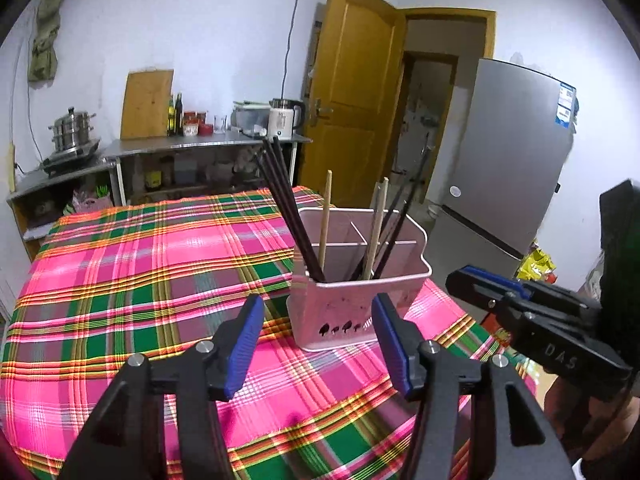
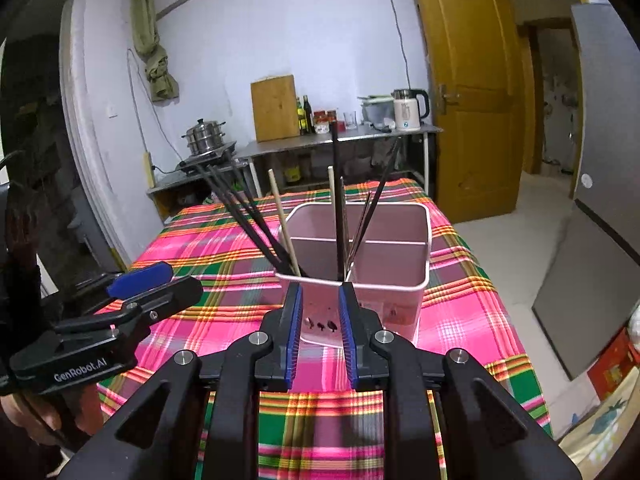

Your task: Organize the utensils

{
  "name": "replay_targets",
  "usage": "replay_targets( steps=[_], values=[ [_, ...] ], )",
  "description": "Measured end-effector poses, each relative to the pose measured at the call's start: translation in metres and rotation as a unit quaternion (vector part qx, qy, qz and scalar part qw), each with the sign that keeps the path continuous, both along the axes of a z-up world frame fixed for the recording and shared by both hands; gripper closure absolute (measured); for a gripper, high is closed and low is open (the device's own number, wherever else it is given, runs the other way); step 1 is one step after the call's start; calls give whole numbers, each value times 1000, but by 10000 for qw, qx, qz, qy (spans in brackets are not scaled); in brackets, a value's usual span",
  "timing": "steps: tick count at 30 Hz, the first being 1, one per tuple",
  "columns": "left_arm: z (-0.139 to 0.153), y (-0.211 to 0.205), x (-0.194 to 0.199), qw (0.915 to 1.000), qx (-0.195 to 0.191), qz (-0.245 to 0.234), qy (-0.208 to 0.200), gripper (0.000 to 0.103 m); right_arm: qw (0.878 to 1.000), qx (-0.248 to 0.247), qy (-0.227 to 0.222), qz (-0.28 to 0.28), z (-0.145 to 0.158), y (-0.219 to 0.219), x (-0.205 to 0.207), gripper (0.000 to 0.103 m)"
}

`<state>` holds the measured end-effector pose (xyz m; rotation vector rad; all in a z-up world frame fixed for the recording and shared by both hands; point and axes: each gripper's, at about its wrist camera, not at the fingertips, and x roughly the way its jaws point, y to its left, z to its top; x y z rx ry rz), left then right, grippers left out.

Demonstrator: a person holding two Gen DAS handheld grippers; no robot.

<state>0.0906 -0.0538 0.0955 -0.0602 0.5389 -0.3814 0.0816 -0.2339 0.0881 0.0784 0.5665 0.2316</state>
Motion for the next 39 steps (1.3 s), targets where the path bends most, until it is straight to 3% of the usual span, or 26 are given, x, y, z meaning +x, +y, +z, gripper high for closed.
replay_targets(
  steps=[17, 23, 39],
  values=[
    [-51, 5, -46, 9998, 62, 121, -143, 40, 9995, -85, -280, -121, -40, 2, -51, 84],
    [-57, 4, -51, 9998, 64, 158, -108, 35, 9995, -134, -264, -143, -43, 0, -58, 84],
    [-59, 6, -52, 9997, -52, 244, -23, 35, 9995, -136, -220, -201, -45, -1, -62, 84]
  ],
)
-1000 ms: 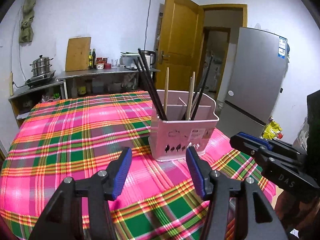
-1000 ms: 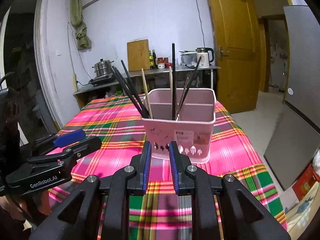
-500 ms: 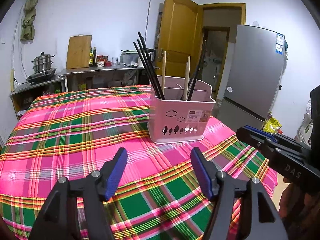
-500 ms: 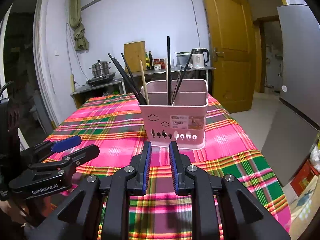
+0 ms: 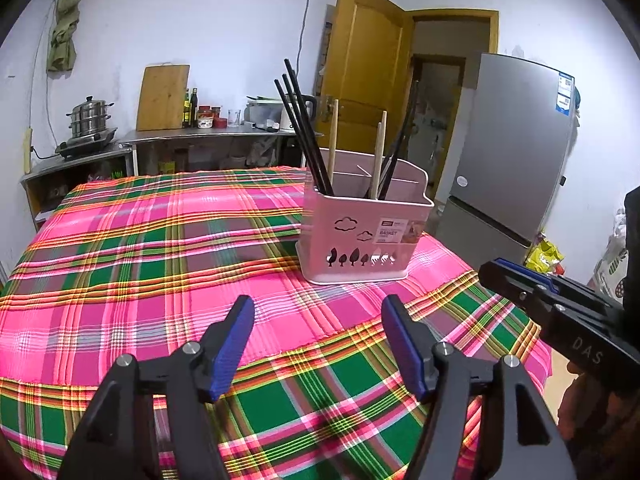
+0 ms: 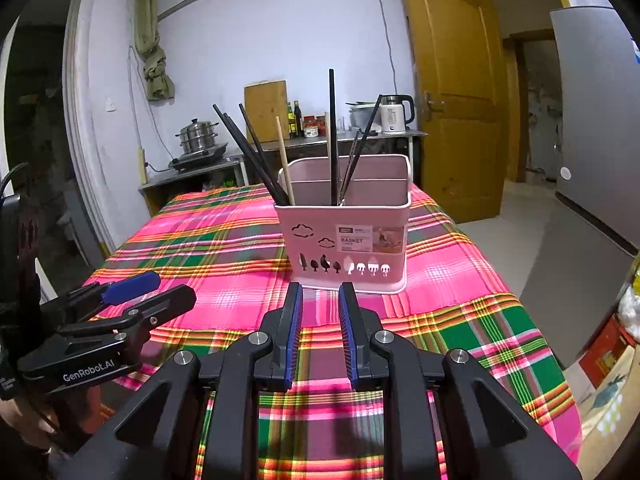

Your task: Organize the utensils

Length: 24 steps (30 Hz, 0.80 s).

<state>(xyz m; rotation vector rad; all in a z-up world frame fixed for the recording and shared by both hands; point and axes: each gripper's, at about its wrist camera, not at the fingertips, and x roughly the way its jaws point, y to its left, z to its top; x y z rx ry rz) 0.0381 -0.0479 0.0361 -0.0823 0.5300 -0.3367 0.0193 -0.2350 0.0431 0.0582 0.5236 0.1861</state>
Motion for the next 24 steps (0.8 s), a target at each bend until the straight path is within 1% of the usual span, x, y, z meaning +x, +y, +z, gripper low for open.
replay_targets(
  steps=[24],
  values=[
    [-2, -2, 1, 10000, -34, -22, 71, 35, 10000, -15, 92, 17, -2, 4, 3, 84]
  ],
)
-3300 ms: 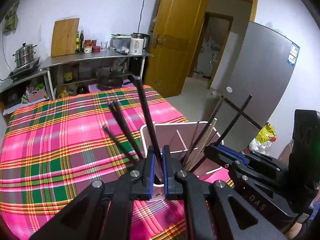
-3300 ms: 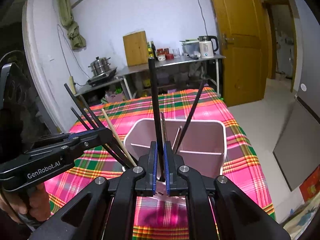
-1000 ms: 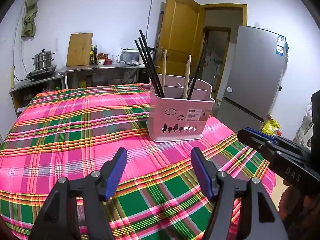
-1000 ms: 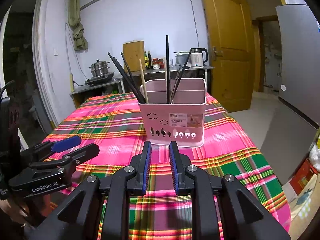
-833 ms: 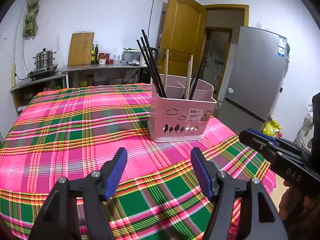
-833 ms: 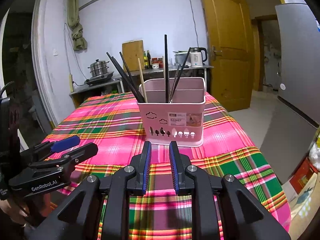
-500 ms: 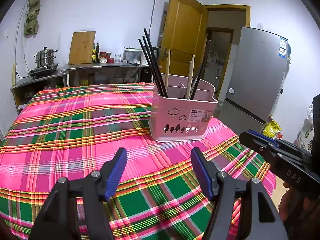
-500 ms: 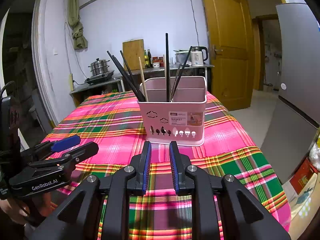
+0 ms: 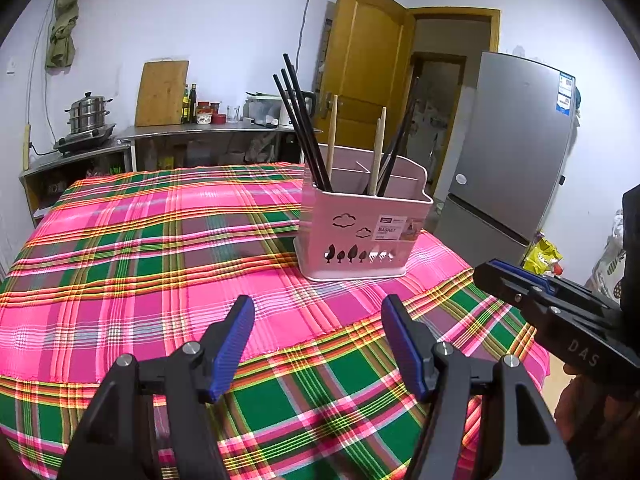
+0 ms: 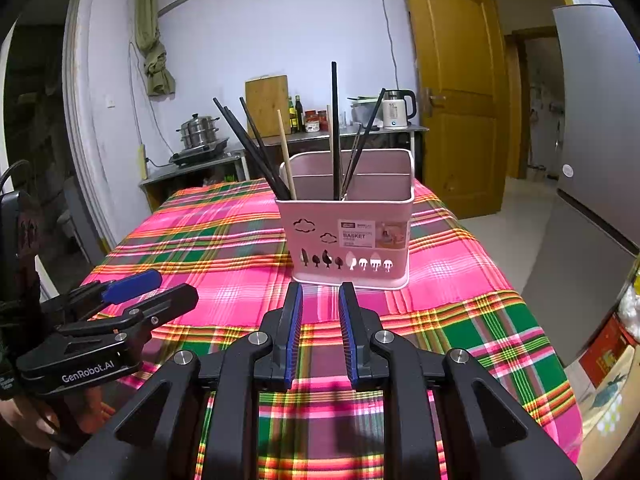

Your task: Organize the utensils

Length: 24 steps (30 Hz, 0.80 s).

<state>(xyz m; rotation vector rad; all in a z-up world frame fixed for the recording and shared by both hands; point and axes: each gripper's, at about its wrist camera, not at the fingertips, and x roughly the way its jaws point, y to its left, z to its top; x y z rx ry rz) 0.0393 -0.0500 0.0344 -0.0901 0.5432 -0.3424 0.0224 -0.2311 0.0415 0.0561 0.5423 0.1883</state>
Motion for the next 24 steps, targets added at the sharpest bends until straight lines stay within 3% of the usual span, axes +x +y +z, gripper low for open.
replay_targets(
  steps=[24],
  values=[
    [-1, -5, -1, 9999, 100, -9, -28, 35, 10000, -11, 36, -14, -3, -2, 2, 84]
  ],
)
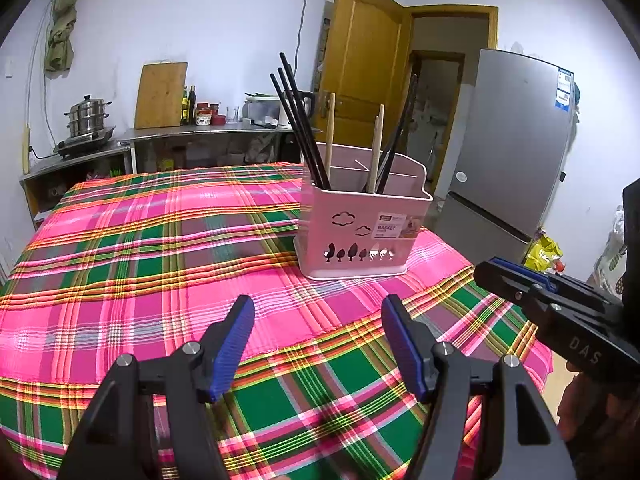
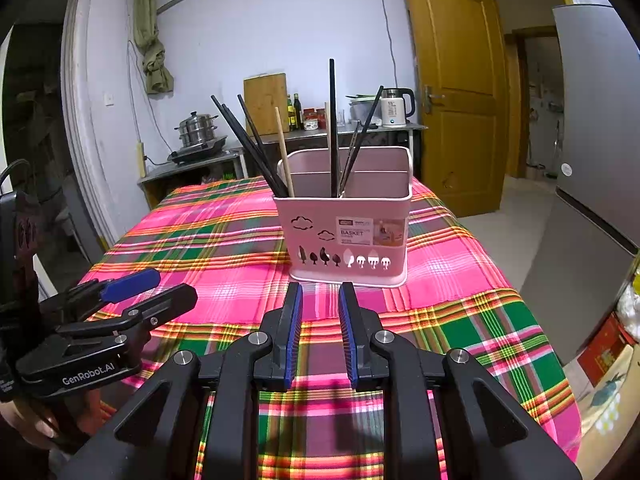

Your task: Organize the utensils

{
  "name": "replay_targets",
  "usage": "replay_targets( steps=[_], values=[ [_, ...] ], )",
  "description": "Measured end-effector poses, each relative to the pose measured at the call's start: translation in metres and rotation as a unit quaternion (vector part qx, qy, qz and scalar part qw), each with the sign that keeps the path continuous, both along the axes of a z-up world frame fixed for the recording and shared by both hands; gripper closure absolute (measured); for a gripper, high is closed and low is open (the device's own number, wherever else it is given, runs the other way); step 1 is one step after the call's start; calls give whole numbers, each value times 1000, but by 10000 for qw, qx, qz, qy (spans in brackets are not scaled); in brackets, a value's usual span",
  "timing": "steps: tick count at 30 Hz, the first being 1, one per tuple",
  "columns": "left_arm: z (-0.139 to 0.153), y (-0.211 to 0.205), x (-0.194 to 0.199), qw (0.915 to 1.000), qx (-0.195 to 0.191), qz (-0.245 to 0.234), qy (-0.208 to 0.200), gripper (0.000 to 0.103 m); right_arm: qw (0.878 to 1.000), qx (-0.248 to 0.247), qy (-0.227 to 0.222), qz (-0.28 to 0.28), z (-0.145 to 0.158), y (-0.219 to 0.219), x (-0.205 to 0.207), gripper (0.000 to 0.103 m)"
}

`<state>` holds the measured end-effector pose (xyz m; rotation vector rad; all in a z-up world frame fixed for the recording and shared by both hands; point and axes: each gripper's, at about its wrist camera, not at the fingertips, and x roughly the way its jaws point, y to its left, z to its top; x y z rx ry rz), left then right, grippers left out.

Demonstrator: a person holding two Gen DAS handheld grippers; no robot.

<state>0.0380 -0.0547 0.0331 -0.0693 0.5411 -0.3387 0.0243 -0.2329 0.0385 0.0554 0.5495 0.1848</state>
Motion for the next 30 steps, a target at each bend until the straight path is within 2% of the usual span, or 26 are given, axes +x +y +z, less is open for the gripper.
replay_targets(
  steps=[30],
  values=[
    [0, -7, -3, 10000, 75, -43, -20, 35, 10000, -18, 27, -22, -2, -2, -1, 84]
  ],
)
